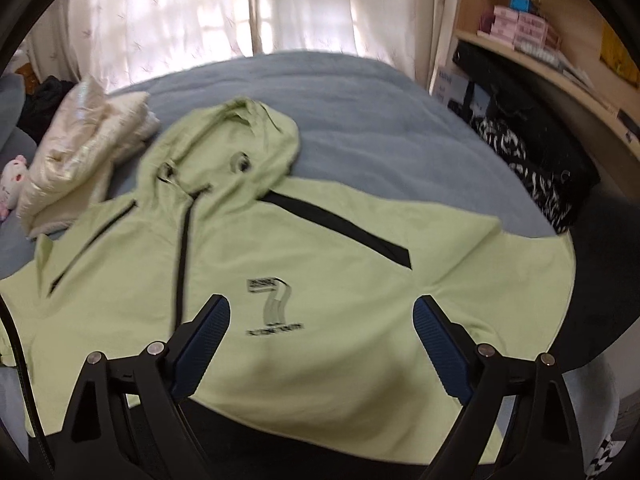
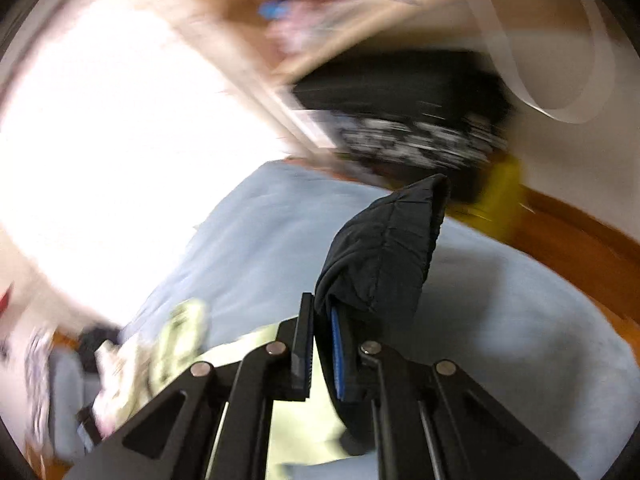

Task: Fold large clothes
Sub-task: 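Grasp the black sleeve cuff with the right tool, then fold the black sleeve across the jacket front with the right tool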

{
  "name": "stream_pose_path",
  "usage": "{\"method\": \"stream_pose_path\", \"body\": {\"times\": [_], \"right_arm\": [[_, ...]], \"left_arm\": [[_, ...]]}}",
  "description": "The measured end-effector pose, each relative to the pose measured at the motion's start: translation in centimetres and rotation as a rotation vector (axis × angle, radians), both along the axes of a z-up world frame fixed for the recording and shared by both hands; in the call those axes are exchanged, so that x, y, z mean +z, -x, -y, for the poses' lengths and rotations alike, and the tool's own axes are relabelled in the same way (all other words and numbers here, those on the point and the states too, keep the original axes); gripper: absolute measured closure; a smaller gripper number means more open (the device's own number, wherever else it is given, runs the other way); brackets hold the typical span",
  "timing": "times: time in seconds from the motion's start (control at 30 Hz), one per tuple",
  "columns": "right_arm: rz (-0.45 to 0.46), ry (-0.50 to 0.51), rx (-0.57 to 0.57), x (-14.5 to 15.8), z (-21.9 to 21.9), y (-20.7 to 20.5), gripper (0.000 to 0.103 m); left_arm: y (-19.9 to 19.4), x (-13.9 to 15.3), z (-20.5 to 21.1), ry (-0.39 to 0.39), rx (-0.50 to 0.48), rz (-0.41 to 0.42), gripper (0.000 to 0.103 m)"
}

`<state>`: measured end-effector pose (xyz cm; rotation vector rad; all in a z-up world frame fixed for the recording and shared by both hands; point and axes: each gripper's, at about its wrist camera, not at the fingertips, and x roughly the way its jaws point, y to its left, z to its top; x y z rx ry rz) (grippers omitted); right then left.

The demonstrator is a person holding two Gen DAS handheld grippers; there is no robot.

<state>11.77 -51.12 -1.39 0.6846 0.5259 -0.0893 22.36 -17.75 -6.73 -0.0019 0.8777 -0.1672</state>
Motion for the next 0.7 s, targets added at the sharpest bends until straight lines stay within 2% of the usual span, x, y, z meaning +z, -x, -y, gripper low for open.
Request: {"method": "stream_pose_path", "body": {"times": [0.1,0.17,0.23,0.33,0.43,0.53,0.7], "right_arm": [[0.048,0.08,0.175,2.8,-7.1,-1.2,0.096],[0.047,0.116,0.263,3.3,-11.1,-1.8,0.095],[0.029,0.155,0.352,2.7,-15.5,-2.5,0.095],[-0.032,0.228,0.441,0.2,-20.9,-3.4,0.095],[-0.115,0.282,0.489,-3.4,-24.9,-3.9,0.095],[-0.197,0.298,0.534,-7.0,-26.8,-3.8,0.095],[-0.334,0.331,0.625,-11.4,-29.5,-3.5,0.091]], "left_arm": [[1.4,1.3,-2.8,0.014,0.014,0.058,0.011],[2.3,1.6,-4.9,0.024,0.031,0.082,0.011],[2.6,1.4,-7.1,0.042,0.049,0.066,0.011],[3.0,0.5,-10.1,0.07,0.079,0.035,0.011],[3.5,-1.1,-12.6,0.051,0.111,0.007,0.011],[3.7,-3.2,-13.8,0.029,0.127,-0.022,0.011],[4.1,-5.9,-14.6,0.056,0.134,-0.071,0.011]]}}
